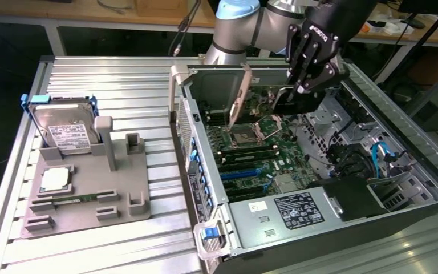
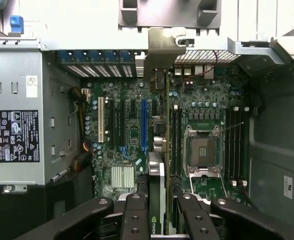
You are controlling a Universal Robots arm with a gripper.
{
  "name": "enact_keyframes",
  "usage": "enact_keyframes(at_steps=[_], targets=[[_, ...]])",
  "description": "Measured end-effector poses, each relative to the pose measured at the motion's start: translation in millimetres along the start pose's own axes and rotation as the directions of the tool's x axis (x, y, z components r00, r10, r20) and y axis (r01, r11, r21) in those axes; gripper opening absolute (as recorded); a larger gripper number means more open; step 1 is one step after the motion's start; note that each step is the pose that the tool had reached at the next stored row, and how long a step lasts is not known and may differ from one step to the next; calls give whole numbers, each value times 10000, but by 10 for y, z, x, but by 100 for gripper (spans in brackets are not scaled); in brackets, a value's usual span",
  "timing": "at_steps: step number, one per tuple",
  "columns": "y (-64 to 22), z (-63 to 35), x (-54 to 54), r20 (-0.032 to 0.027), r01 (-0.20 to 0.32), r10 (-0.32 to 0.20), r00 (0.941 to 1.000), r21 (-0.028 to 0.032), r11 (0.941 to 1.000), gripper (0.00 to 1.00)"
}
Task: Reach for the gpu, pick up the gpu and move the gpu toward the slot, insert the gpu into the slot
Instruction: 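Insert the gpu into the slot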
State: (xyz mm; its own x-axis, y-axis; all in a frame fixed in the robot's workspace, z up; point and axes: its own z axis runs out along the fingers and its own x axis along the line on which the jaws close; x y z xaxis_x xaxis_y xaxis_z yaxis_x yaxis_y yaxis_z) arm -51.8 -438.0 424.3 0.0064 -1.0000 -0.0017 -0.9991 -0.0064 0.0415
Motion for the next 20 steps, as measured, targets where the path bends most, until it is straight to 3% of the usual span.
enact_keyframes(at_steps=[11, 20], targets=[[1, 229, -2, -1, 1, -1, 10000, 23, 10000, 27], [100, 414, -10, 0, 0, 0, 10000, 24, 10000, 27]])
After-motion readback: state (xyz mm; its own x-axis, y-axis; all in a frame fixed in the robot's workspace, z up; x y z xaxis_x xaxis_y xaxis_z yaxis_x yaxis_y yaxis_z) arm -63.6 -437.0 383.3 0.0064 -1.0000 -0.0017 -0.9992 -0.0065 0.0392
